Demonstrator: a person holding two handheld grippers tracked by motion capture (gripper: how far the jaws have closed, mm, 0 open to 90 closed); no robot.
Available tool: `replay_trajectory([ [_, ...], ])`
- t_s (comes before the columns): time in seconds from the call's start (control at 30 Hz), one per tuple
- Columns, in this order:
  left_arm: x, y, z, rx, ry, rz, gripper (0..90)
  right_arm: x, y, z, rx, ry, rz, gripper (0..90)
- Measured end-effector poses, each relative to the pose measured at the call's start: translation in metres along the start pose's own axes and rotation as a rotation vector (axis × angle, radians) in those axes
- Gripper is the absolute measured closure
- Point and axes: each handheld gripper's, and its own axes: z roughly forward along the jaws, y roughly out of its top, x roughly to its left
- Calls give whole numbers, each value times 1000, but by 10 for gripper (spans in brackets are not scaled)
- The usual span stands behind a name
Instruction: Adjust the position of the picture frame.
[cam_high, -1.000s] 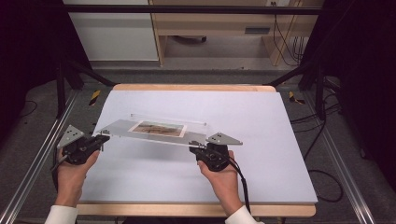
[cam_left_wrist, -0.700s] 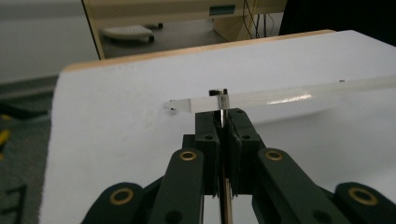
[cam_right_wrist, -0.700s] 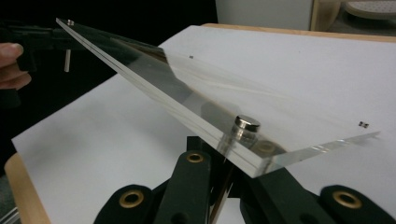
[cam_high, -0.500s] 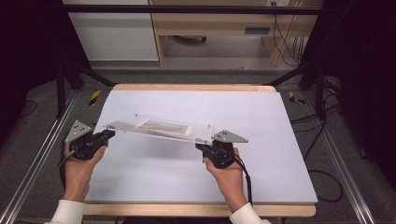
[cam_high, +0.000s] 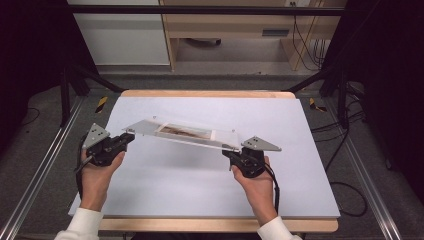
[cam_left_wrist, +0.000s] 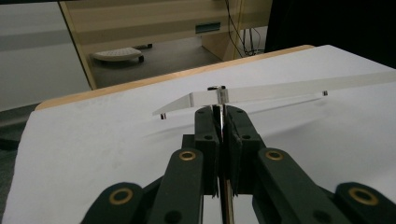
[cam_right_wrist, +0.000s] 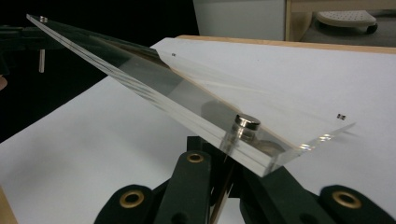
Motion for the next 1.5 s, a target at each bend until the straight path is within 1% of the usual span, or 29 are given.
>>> replay_trajectory([
  [0.03,-4,2,3,-7,-4,0,834,-2,0,-2,0,-2,-1,900],
  [0.07,-4,2,3,-7,-4,0,834,-4,1,-4,-2,-4,-3,900],
  [0.27,-18,7,12,-21,-14,2,834,-14,3,-14,-7,-17,-7,900],
  [0.4,-29,11,20,-31,-19,7,834,-25,3,-23,-15,-26,-2,900],
  [0.43,-29,11,20,-31,-19,7,834,-25,3,-23,-15,-26,-2,900],
  [0.5,-33,12,22,-34,-19,10,834,-29,3,-26,-16,-30,2,900],
  [0.57,-39,14,26,-39,-24,12,833,-35,3,-31,-20,-33,2,900],
  [0.6,-39,14,26,-39,-24,12,833,-35,3,-31,-20,-33,2,900],
  [0.63,-42,14,28,-41,-28,10,833,-36,3,-32,-21,-34,2,900],
  [0.8,-48,15,32,-42,-32,17,831,-48,2,-37,-25,-31,9,900],
  [0.93,-52,14,35,-45,-30,9,831,-51,2,-38,-25,-29,18,900],
  [1.0,-53,14,36,-47,-30,7,830,-54,2,-38,-28,-26,12,900],
  [1.13,-57,14,38,-46,-26,15,829,-59,2,-39,-30,-25,12,900],
  [1.2,-58,14,40,-48,-25,11,829,-61,3,-39,-29,-25,14,900],
  [1.5,-64,14,46,-44,-18,15,827,-70,1,-40,-34,-24,26,900],
])
